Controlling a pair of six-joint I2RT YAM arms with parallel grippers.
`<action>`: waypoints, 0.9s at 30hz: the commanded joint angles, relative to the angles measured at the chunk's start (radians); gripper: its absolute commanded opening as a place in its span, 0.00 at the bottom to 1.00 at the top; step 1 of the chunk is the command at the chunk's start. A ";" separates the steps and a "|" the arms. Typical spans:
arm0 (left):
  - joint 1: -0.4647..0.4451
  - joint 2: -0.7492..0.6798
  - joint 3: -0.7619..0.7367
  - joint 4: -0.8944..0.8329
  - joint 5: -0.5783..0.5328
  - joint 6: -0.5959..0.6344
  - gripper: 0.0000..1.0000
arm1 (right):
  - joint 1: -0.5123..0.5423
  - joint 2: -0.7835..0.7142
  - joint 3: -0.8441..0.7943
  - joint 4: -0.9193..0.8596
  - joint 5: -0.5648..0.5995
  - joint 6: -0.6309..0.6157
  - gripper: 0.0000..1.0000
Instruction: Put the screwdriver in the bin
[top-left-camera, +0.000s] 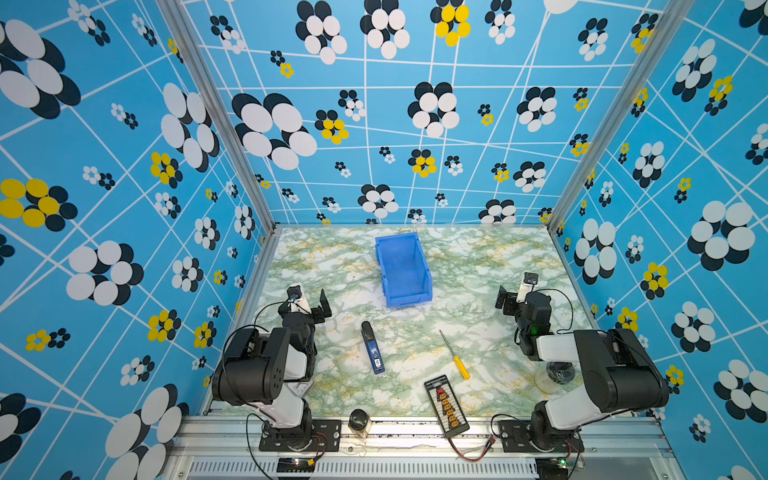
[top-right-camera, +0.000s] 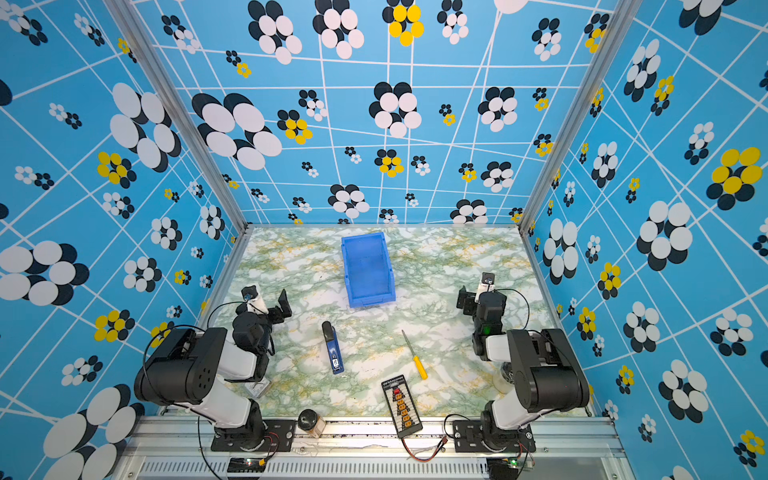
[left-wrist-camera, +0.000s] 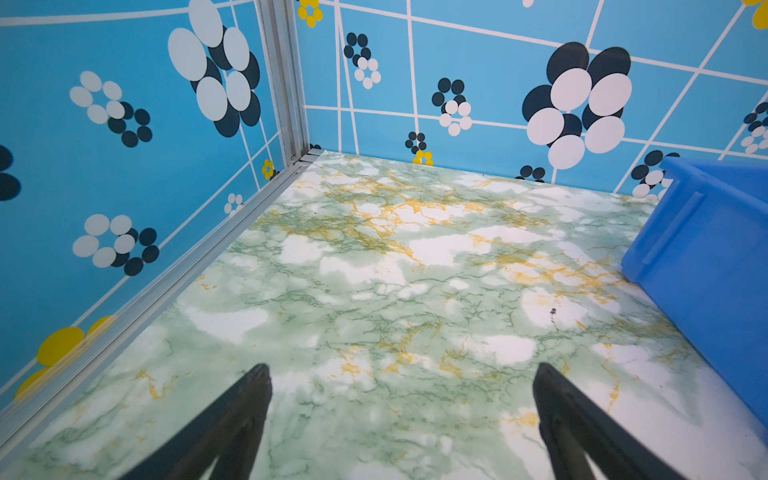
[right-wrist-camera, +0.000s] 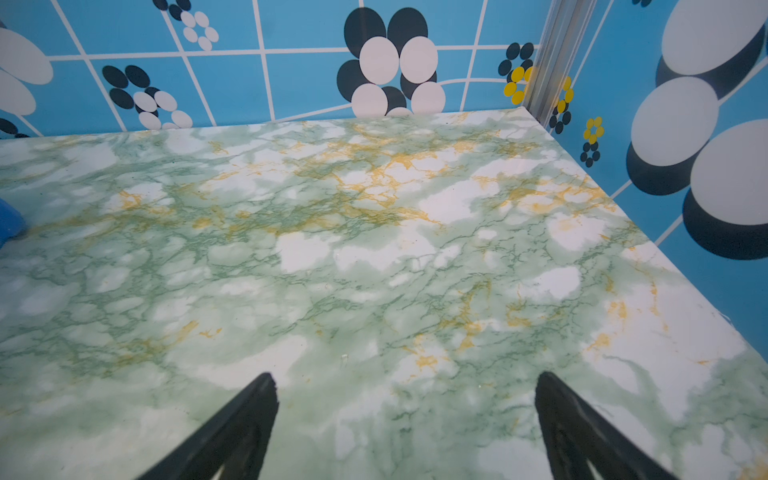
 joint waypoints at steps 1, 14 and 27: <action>0.003 0.007 -0.007 0.021 -0.018 -0.011 0.99 | -0.005 -0.001 0.018 -0.010 -0.008 -0.006 0.99; -0.007 -0.122 0.083 -0.262 0.135 0.059 0.99 | -0.007 -0.031 0.023 -0.042 0.086 0.033 0.99; -0.006 -0.366 0.450 -1.202 0.233 0.176 0.99 | 0.100 -0.325 0.497 -1.193 0.165 0.313 0.99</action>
